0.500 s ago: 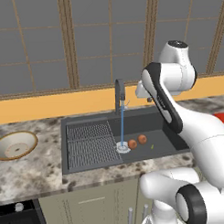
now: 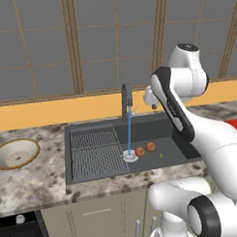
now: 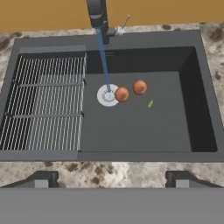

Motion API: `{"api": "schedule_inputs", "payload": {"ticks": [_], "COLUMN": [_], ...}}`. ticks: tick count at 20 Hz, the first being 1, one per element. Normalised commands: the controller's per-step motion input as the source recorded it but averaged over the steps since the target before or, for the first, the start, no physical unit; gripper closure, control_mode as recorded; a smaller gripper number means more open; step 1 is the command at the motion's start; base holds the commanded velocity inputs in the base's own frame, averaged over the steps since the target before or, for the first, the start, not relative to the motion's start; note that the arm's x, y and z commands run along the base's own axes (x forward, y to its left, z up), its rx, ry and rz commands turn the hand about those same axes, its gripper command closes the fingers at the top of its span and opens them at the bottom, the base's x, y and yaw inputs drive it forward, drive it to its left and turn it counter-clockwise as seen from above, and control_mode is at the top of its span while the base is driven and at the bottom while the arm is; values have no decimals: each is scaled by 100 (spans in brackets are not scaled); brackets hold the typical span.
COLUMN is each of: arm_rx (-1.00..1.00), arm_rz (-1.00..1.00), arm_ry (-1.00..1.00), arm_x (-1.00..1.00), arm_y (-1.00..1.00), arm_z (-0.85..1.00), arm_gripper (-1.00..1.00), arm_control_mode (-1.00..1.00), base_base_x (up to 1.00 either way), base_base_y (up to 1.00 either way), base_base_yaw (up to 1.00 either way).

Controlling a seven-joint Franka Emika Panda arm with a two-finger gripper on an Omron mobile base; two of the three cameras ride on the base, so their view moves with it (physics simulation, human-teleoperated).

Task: Pick the onions from the sink and place them in one bowl. Place the lemon wedge in the other bowl. Then turn off the sink faucet.

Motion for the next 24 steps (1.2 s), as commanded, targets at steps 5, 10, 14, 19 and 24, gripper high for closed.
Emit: {"api": "schedule_inputs", "payload": {"ticks": [5, 10, 14, 19, 24], "arm_rx": [0, 0, 0, 0, 0], "arm_rz": [0, 0, 0, 0, 0], "arm_ry": [0, -1, -1, -1, -2], "arm_x": [-11, -10, -7, 0, 0], "arm_y": [-10, -15, -11, -13, -12], "arm_z": [-16, -21, -23, -26, -18], "arm_gripper": [-100, -100, -100, -100, -100], "arm_control_mode": [-100, -100, -100, -100, -100], "base_base_x": [0, 0, 0, 0, 0], "base_base_y": [0, 0, 0, 0, 0], "base_base_yaw": [0, 0, 0, 0, 0]}}
